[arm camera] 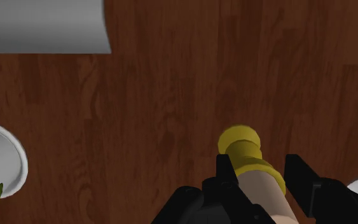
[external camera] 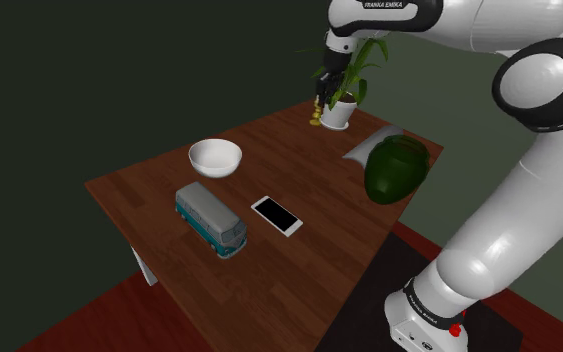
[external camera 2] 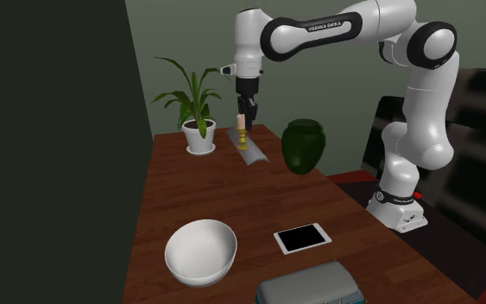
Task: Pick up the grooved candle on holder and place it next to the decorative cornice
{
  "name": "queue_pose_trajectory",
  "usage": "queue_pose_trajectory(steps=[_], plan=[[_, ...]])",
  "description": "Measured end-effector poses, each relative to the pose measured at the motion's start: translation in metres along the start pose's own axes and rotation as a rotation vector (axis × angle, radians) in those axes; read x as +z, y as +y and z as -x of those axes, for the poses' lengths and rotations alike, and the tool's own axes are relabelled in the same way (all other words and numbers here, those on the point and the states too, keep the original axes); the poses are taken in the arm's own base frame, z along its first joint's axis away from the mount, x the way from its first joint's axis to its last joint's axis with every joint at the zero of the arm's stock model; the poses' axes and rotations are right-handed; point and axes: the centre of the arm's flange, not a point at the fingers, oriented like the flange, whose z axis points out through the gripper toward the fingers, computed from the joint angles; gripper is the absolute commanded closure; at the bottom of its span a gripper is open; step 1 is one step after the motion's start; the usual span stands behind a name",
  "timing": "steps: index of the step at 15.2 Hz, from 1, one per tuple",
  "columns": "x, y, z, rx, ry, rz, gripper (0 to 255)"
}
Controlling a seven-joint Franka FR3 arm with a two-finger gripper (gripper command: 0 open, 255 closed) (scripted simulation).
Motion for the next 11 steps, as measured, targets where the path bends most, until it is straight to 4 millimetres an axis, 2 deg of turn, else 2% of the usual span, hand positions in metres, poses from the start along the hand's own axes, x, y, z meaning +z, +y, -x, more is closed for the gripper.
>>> queue_pose_trajectory(steps=[3, 7, 11], plan=[[-0.005, 0.025, 0.03, 0.0, 0.0, 0.0, 255], [-0.004, 0.062, 0.059, 0.0, 0.0, 0.0, 255], [-0.004, 0.103, 0.102, 0.0, 0.0, 0.0, 255]])
